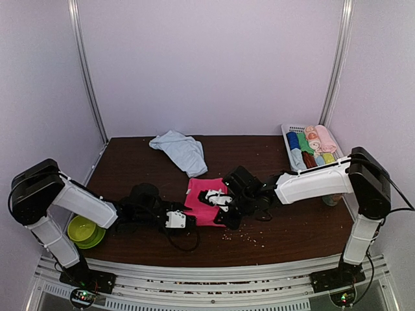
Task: Roll the towels
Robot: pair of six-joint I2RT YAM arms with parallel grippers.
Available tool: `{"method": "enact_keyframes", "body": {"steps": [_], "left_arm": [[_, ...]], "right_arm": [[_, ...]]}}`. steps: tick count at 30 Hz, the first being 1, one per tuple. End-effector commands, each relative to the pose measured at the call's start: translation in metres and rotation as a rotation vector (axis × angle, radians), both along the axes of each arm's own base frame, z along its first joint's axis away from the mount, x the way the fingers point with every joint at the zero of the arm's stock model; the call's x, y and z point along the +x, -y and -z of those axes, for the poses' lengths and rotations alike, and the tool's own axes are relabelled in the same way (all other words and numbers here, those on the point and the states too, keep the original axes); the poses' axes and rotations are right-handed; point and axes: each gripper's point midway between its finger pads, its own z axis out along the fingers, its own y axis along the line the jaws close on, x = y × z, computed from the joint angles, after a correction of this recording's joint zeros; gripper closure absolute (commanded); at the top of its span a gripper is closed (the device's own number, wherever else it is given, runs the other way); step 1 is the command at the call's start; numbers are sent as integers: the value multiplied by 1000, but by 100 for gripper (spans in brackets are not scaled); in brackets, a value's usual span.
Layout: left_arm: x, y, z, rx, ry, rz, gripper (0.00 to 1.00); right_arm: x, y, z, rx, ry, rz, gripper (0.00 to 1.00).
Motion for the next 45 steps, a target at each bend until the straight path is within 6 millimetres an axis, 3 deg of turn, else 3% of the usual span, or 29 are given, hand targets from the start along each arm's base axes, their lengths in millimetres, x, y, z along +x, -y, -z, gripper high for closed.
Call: {"method": "enact_keyframes", "body": {"steps": [1, 5, 10, 14, 16, 17, 23, 25, 32, 45], "left_arm": [[11, 4, 0, 9, -11, -43, 47], [10, 5, 8, 47, -43, -36, 60], [7, 7, 20, 105, -98, -16, 63], [1, 8, 25, 138, -161, 6, 87], [-4, 8, 27, 154, -194, 25, 99], [-8, 7, 30, 170, -221, 35, 100], [-26, 9, 33, 213, -431, 101, 100], [-26, 10, 34, 230, -503, 110, 100], [-18, 8, 31, 229, -708, 100, 100], [3, 9, 28, 213, -946, 34, 100]], "right_arm": [[-3, -1, -1, 11, -59, -3, 100], [-2, 0, -1, 11, -64, 3, 100], [1, 3, 1, 3, -58, 16, 100], [6, 5, 0, -2, -41, 43, 99], [9, 7, -3, -4, -27, 59, 94], [11, 9, -5, -8, -17, 67, 91], [25, 33, -26, -8, 127, 157, 46], [28, 41, -36, 4, 184, 179, 39], [23, 50, -50, 3, 416, 141, 29], [-13, 21, -37, -53, 748, -52, 27]]}}
